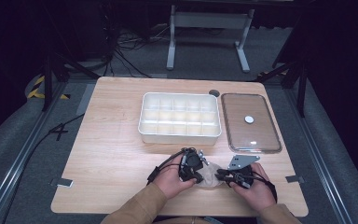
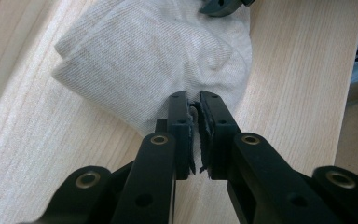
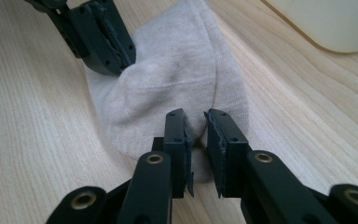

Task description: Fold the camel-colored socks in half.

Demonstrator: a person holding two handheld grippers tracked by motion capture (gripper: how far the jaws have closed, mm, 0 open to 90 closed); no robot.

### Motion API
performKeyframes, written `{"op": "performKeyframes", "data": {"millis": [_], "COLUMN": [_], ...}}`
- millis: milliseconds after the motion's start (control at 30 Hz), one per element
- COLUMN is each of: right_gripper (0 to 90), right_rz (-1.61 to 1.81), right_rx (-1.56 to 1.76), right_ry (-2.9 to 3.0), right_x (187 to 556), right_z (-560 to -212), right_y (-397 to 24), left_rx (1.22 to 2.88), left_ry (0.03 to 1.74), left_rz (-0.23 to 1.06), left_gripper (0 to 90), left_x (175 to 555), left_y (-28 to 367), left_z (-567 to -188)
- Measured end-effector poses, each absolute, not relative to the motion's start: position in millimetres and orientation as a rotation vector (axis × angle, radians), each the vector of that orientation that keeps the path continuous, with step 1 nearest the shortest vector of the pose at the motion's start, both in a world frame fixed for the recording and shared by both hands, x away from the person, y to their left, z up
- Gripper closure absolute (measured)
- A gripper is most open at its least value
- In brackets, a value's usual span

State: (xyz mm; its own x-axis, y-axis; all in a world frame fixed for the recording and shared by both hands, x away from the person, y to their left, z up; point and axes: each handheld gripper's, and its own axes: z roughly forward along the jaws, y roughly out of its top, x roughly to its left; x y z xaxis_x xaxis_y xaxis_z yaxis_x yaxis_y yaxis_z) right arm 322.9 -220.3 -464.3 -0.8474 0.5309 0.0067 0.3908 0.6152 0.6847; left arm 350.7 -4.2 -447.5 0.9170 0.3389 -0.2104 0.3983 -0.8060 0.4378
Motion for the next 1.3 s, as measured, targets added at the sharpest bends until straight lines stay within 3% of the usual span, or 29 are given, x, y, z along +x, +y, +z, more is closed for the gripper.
{"op": "performKeyframes", "data": {"millis": [233,567,867,1300], "right_gripper": [82.4,79.5,81.4,79.8], "right_rz": [1.019,1.002,1.072,1.039], "right_rx": [0.734,0.723,0.692,0.67], "right_ry": [2.647,2.612,2.594,2.646], "right_x": [325.4,325.7,316.5,324.7], "right_z": [-465.9,-461.9,-446.1,-460.1], "right_y": [-224.2,-224.5,-218.7,-206.1], "left_rx": [2.584,2.547,2.508,2.467], "left_ry": [0.55,0.545,0.563,0.644], "left_rz": [-0.172,-0.159,-0.136,-0.122], "left_gripper": [84.9,77.9,77.2,72.4], "left_x": [350.0,347.4,348.6,356.0], "left_y": [-3.6,-2.0,9.5,35.7], "left_z": [-448.4,-445.1,-434.9,-429.6]}}
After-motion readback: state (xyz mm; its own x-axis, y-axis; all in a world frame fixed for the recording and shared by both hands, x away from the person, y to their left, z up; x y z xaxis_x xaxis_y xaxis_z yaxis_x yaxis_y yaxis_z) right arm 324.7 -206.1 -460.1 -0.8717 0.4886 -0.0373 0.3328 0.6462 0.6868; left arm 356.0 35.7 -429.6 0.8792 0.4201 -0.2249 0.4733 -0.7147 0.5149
